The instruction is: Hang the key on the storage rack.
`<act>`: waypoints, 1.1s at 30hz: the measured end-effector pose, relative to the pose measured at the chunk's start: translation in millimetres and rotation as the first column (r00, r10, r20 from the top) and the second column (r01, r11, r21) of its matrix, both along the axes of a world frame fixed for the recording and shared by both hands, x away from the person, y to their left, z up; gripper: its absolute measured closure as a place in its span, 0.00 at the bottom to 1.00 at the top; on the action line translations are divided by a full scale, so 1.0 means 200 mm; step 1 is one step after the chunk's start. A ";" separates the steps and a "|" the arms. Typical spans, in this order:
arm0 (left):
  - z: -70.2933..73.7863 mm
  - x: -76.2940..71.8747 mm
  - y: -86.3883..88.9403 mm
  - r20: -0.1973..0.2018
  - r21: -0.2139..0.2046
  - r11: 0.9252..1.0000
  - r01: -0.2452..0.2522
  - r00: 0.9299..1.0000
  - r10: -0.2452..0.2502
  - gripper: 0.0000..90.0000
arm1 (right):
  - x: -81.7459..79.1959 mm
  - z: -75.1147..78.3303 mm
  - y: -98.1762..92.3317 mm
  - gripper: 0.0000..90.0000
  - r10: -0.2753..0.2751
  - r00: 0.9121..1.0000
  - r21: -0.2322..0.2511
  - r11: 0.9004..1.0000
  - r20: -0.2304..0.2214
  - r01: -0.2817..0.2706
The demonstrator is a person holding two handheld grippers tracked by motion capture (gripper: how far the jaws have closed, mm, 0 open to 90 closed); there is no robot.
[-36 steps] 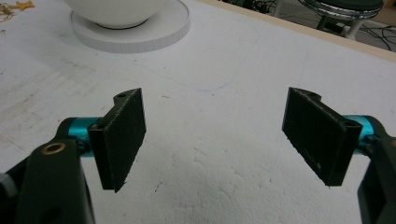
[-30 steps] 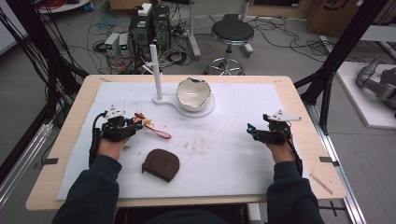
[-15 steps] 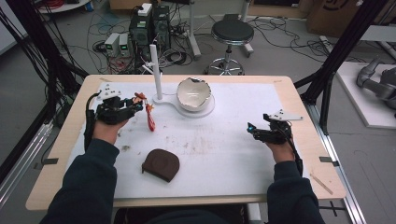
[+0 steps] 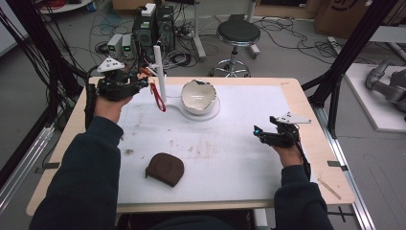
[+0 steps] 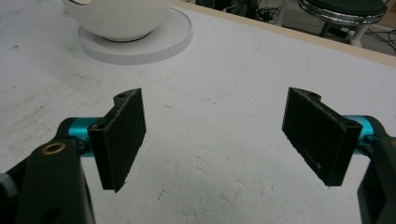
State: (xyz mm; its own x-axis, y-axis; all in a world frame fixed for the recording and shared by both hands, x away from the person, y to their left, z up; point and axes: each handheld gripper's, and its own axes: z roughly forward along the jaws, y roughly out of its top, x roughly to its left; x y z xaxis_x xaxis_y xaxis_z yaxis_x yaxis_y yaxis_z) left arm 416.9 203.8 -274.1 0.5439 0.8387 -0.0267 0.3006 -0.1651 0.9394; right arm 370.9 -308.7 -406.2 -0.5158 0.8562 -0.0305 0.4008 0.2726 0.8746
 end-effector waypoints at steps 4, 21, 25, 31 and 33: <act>0.05 0.06 -0.02 -0.003 0.027 1.000 -0.007 1.000 0.007 0.74 | 0.00 0.00 0.00 0.24 0.000 1.000 0.001 1.000 -0.002 0.000; 0.08 0.24 -0.05 -0.039 0.036 0.996 -0.080 0.996 0.081 0.74 | 0.00 0.00 0.00 0.24 0.010 1.000 0.003 1.000 -0.001 -0.010; 0.04 0.26 -0.04 -0.051 0.042 0.994 -0.103 0.993 0.105 0.74 | 0.00 0.00 0.00 0.24 0.011 1.000 0.005 1.000 -0.003 -0.011; -0.04 0.27 0.00 -0.086 0.029 0.991 -0.132 0.987 0.134 0.73 | 0.00 0.00 0.00 0.24 0.014 1.000 0.000 1.000 0.000 -0.014; -0.07 0.26 0.02 -0.097 0.033 0.990 -0.140 0.985 0.142 0.73 | 0.00 0.00 0.00 0.24 0.013 1.000 0.003 1.000 0.000 -0.013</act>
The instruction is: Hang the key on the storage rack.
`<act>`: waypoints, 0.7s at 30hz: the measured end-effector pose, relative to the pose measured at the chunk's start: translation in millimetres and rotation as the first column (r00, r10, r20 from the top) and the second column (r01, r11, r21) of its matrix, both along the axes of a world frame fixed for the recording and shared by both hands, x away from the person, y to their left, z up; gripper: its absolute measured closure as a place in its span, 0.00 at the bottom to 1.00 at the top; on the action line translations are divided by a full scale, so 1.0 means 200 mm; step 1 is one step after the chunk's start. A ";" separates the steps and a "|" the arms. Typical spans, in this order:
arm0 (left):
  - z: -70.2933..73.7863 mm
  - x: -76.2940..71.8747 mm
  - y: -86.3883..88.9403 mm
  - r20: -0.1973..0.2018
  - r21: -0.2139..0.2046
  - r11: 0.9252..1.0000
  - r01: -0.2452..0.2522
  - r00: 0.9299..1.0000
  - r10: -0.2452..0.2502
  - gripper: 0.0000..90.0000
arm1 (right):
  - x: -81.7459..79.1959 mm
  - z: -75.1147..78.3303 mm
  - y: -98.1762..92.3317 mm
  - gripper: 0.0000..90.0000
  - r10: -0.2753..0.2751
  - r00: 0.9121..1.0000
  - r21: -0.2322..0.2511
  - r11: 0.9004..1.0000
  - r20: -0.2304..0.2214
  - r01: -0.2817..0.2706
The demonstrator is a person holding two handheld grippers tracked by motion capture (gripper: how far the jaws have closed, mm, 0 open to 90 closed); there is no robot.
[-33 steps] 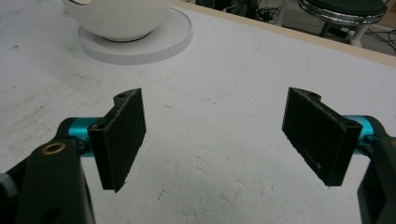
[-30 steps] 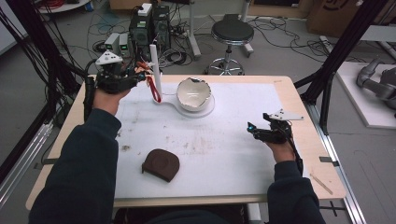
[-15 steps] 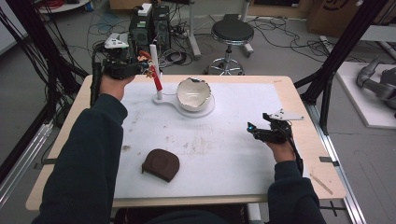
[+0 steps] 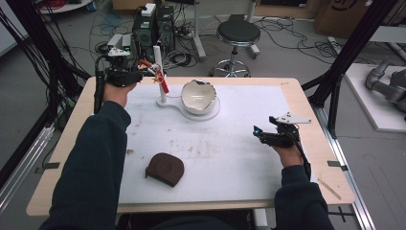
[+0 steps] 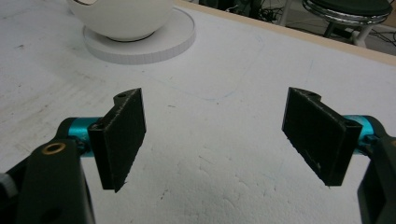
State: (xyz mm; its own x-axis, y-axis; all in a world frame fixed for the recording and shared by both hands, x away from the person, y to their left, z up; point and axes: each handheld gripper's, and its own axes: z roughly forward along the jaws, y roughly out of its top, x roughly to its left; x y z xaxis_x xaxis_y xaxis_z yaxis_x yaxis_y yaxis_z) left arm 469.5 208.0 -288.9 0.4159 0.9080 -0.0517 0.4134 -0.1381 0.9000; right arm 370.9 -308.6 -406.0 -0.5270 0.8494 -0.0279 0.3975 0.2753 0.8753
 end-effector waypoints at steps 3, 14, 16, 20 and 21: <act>-0.05 -0.01 0.03 -0.021 -0.015 1.000 -0.004 1.000 0.004 0.73 | 0.00 0.00 0.00 0.24 -0.001 1.000 -0.005 1.000 -0.001 0.001; -0.34 -0.11 0.14 -0.048 -0.067 0.997 0.039 0.998 -0.042 0.68 | 0.00 0.00 0.01 0.24 -0.006 1.000 -0.004 1.000 -0.006 0.006; -0.38 -0.14 0.15 -0.041 -0.091 0.994 0.054 0.997 -0.058 0.63 | 0.00 0.00 0.01 0.24 -0.007 1.000 -0.003 1.000 -0.007 0.007; -0.41 -0.22 0.16 0.000 -0.135 0.988 0.069 0.998 -0.070 0.43 | 0.00 0.00 0.01 0.24 -0.004 1.000 -0.008 1.000 -0.001 0.004; -0.41 -0.22 0.16 0.000 -0.135 0.988 0.069 0.998 -0.070 0.34 | 0.00 0.00 0.01 0.24 -0.004 1.000 -0.008 1.000 -0.001 0.004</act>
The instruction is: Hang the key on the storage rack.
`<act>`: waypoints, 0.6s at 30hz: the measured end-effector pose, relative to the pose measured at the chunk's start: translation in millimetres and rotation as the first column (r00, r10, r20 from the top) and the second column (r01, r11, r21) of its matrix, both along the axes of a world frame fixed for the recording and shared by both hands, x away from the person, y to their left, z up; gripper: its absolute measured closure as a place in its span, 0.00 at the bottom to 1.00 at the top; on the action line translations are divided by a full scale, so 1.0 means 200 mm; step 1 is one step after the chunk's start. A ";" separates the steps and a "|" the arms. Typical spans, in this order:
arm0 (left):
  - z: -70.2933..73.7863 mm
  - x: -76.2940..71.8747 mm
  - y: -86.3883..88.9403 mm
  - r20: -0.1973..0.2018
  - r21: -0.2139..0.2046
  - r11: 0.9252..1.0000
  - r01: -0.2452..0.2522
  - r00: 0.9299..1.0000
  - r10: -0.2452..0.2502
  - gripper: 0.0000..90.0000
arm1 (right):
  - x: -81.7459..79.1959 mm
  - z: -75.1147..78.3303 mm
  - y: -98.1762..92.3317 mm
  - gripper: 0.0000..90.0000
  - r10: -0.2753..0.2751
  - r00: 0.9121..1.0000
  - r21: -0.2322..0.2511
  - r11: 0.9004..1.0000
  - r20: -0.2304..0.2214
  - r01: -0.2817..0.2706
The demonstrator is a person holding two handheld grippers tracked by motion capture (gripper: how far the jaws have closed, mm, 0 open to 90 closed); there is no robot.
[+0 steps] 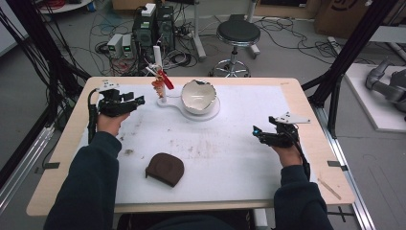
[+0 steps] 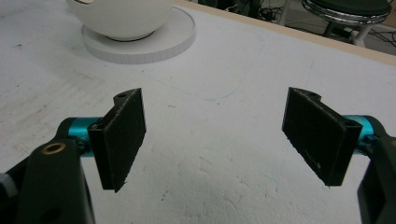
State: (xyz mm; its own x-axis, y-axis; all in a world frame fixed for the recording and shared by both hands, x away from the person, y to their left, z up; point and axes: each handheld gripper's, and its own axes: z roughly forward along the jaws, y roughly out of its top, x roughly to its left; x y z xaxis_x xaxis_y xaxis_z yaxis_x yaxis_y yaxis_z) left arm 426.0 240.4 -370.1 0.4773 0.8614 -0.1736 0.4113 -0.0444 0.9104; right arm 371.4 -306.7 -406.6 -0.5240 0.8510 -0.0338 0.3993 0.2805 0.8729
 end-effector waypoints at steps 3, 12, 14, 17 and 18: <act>-0.01 -0.07 -0.01 0.040 0.017 1.000 0.014 0.999 -0.015 0.28 | 0.01 0.00 0.01 0.24 0.004 1.000 0.003 1.000 0.003 -0.004; -0.10 -0.22 0.03 0.114 -0.019 1.000 0.012 0.993 -0.010 0.21 | 0.03 -0.01 0.03 0.24 0.015 1.000 0.000 1.000 -0.004 -0.015; -0.13 -0.25 0.04 0.104 -0.032 0.999 0.024 0.994 -0.020 0.21 | 0.03 -0.01 0.03 0.24 0.018 1.000 0.000 1.000 0.002 -0.018; -0.13 -0.28 0.02 0.097 -0.009 0.999 0.048 0.994 -0.047 0.21 | 0.02 -0.02 0.05 0.24 0.039 0.999 -0.009 0.999 -0.012 -0.040; -0.12 -0.30 0.02 0.111 -0.008 0.998 0.064 0.992 -0.063 0.21 | 0.02 -0.02 0.05 0.24 0.043 0.999 -0.016 0.999 -0.013 -0.043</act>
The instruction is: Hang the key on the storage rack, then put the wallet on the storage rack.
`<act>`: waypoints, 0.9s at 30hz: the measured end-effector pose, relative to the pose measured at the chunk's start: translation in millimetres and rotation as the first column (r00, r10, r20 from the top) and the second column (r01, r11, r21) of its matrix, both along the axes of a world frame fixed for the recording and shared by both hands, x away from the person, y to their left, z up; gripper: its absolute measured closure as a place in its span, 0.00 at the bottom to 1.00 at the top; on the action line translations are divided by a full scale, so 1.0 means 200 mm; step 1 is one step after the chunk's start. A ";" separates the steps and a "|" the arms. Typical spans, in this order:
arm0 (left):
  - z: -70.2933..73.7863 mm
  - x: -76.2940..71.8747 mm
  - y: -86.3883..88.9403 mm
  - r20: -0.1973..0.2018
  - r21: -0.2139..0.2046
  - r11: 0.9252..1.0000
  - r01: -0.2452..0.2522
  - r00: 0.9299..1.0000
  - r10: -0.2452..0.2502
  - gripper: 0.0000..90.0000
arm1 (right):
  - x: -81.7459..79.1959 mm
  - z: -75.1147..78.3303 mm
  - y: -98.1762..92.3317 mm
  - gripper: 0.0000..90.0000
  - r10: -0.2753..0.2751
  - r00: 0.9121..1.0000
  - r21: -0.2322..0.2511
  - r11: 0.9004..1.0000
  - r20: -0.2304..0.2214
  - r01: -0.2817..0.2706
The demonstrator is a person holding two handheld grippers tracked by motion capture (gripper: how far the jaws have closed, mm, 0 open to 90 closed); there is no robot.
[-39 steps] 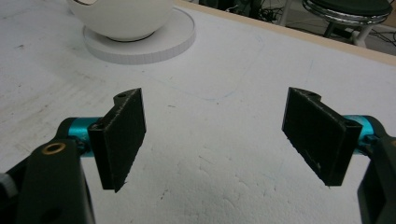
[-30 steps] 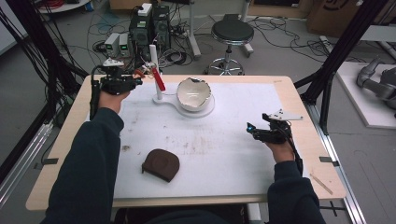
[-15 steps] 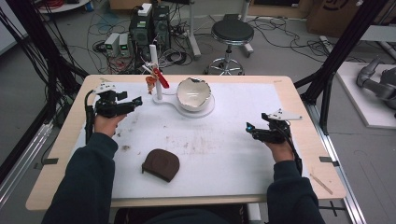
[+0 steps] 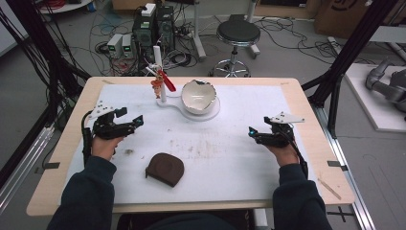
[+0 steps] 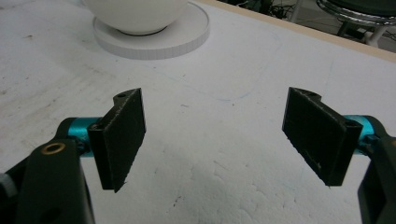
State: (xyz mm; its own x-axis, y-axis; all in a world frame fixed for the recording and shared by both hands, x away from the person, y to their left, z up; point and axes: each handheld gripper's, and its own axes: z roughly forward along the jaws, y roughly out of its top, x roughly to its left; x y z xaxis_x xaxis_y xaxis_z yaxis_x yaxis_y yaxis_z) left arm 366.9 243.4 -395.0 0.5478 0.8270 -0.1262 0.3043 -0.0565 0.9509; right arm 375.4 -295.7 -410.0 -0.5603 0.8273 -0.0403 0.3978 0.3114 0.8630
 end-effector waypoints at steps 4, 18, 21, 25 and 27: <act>-0.01 -0.05 -0.02 -0.004 -0.016 0.999 0.039 0.999 -0.039 0.21 | 0.00 0.00 0.02 0.24 0.008 1.000 0.004 1.000 -0.003 -0.008; -0.10 -0.11 -0.11 -0.110 -0.015 0.975 0.222 0.969 -0.223 0.23 | -0.04 0.01 0.03 0.24 0.041 0.999 0.007 0.999 -0.006 -0.041; -0.11 -0.15 -0.13 -0.139 -0.004 0.967 0.254 0.958 -0.252 0.23 | -0.06 0.02 0.05 0.24 0.070 0.998 0.018 0.997 -0.004 -0.070; -0.15 -0.22 -0.15 -0.214 0.036 0.945 0.325 0.926 -0.310 0.23 | -0.06 0.02 0.06 0.24 0.083 0.997 0.023 0.996 -0.008 -0.083; -0.18 -0.23 -0.15 -0.255 0.038 0.930 0.366 0.903 -0.345 0.23 | -0.05 0.01 0.06 0.24 0.082 0.997 0.030 0.996 -0.016 -0.081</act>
